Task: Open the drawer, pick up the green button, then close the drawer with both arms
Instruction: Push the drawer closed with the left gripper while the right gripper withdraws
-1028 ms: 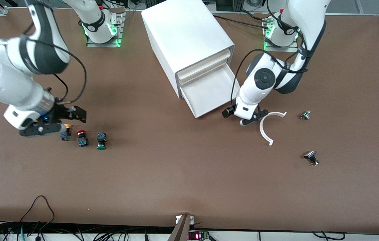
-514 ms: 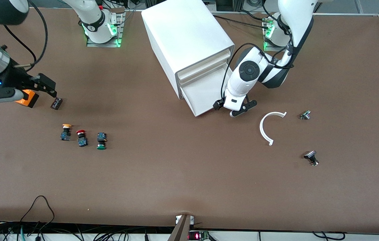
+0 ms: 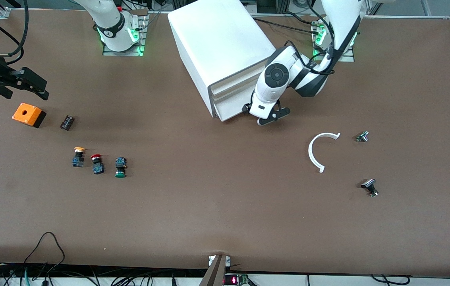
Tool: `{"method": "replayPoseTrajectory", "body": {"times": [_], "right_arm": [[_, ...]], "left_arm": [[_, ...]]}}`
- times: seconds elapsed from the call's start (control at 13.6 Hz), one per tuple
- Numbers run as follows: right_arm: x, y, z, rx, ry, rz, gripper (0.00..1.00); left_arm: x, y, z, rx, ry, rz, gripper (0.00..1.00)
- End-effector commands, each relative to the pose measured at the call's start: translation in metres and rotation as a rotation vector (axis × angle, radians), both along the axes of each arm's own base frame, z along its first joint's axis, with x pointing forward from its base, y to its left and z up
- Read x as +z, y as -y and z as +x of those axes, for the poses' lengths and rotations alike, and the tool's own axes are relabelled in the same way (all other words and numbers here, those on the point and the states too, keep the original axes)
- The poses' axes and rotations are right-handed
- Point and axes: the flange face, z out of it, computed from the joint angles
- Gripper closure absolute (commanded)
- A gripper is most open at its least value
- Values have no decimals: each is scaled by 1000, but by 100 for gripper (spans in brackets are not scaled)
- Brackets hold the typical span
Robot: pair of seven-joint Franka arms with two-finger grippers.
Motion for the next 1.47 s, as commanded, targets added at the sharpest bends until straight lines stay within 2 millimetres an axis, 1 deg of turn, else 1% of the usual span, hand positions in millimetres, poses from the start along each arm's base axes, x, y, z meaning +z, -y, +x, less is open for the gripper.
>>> {"method": "replayPoseTrajectory", "body": {"times": [0.0, 0.07, 0.22, 0.37, 0.51, 0.73, 0.88, 1.03, 1.1, 1.25, 1.39], "right_arm": [[6, 1, 1, -16, -2, -9, 0], [5, 1, 2, -10, -6, -10, 0], [5, 2, 1, 1, -11, -11, 0], [5, 8, 2, 9, -5, 0, 0], [3, 8, 3, 46, -10, -1, 0], [3, 9, 3, 44, -9, -2, 0], [4, 9, 4, 44, -6, -4, 0], [4, 12, 4, 40, -5, -4, 0], [4, 12, 4, 40, -2, -4, 0], [5, 12, 4, 38, 1, -3, 0], [5, 12, 5, 37, 7, -2, 0]], "left_arm": [[7, 18, -20, -24, -21, -10, 1], [7, 24, -26, -24, -33, -19, 1], [8, 28, -32, 17, -75, -50, 1], [10, 40, -44, 8, -99, -69, 1], [10, 42, -49, -5, -117, -59, 1], [9, 42, -50, -8, -120, -58, 1], [11, 37, -44, 2, -115, -62, 1], [27, 30, -22, 19, -102, -65, 1], [41, 23, -3, 20, -118, -64, 1], [75, -2, 37, -46, -169, -52, 1], [100, -32, 68, -117, -136, 13, 1]]}}
